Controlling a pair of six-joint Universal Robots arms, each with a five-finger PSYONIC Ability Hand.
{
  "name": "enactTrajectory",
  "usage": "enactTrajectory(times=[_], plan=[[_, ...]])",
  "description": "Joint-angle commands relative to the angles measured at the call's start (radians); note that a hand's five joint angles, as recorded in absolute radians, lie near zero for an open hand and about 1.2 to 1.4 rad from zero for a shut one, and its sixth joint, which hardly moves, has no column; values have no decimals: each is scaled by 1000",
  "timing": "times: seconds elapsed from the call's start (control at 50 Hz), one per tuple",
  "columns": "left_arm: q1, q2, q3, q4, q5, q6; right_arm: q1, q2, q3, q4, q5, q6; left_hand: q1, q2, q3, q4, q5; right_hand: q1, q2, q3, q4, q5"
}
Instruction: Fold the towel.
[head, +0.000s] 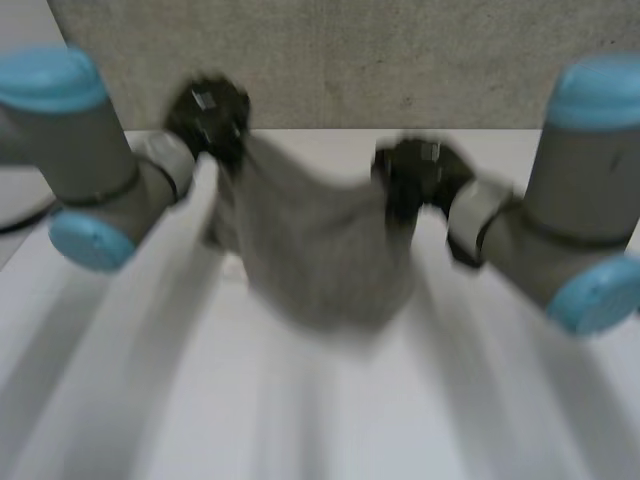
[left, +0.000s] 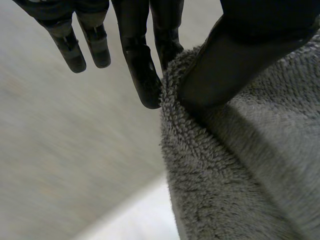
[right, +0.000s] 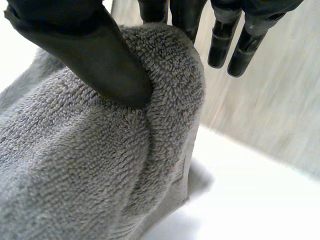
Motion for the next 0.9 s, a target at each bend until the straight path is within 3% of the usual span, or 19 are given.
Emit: enactTrajectory(times=[0.02,0.08,0.2,0.24,0.26,0.3,0.32,0.36,0.48,0.52,0.54,0.58,0.66,0.7,0.74,0.9], plan=[[3,183,166,4,-183,-9,-19,-175,-306,-121,6,-168,104,75,-58,-66,79,83,125,-53,-76,63],[4,300,121,44,-182,-20,-17,-267,-171,-253,12,-181,104,75,-58,-66,79,83,125,-53,-76,63],[9,453,-117,179,-136,-49,-13,-361,41,-263,12,-254,104,75,-58,-66,79,83,125,-53,-76,63],[9,473,-192,198,-102,-47,-4,-385,174,-253,12,-318,104,75,-58,-66,79,-514,-473,-53,-76,-535],[10,490,-266,208,-67,-47,-4,-385,174,-253,12,-318,104,75,-58,-66,79,-517,-476,-53,-76,-538],[10,497,-342,214,-35,-46,-1,-391,289,-249,13,-362,104,75,-58,-66,79,-830,-789,-53,-76,-851],[10,499,-415,216,-9,-44,-1,-391,290,-249,13,-363,104,75,-58,-66,79,-832,-790,-53,-76,-852],[10,496,-488,218,11,-44,-1,-388,390,-249,15,-375,104,75,-58,-66,79,-1101,-1059,-53,-76,-1121],[15,447,-739,265,36,-33,-4,-376,546,-264,7,-381,104,75,-58,-66,79,-1055,-1013,-53,-76,-1075],[16,425,-795,293,37,-23,-7,-338,627,-290,-2,-381,104,75,-58,-66,79,-798,-757,-53,-76,-818],[18,404,-843,322,36,-7,-7,-338,627,-290,-2,-381,104,75,-58,-66,79,-796,-755,-53,-76,-817],[24,386,-882,345,36,7,-18,-235,671,-321,-5,-384,104,75,-58,-66,79,-484,-442,-53,-76,-504],[62,349,-966,377,39,40,-21,-143,678,-316,-6,-386,104,75,-58,-66,79,-231,-189,-53,-76,-251],[69,344,-980,377,40,52,-23,-101,678,-315,-5,-396,104,75,-58,-66,79,-244,-203,-53,-76,-265],[72,344,-985,377,41,68,-35,-72,668,-312,9,-412,104,75,-58,-66,79,-428,-387,-53,-76,-449],[104,375,-988,368,39,105,-47,-140,667,-313,6,-376,104,75,-58,-66,79,-811,-769,-53,-76,-831]])
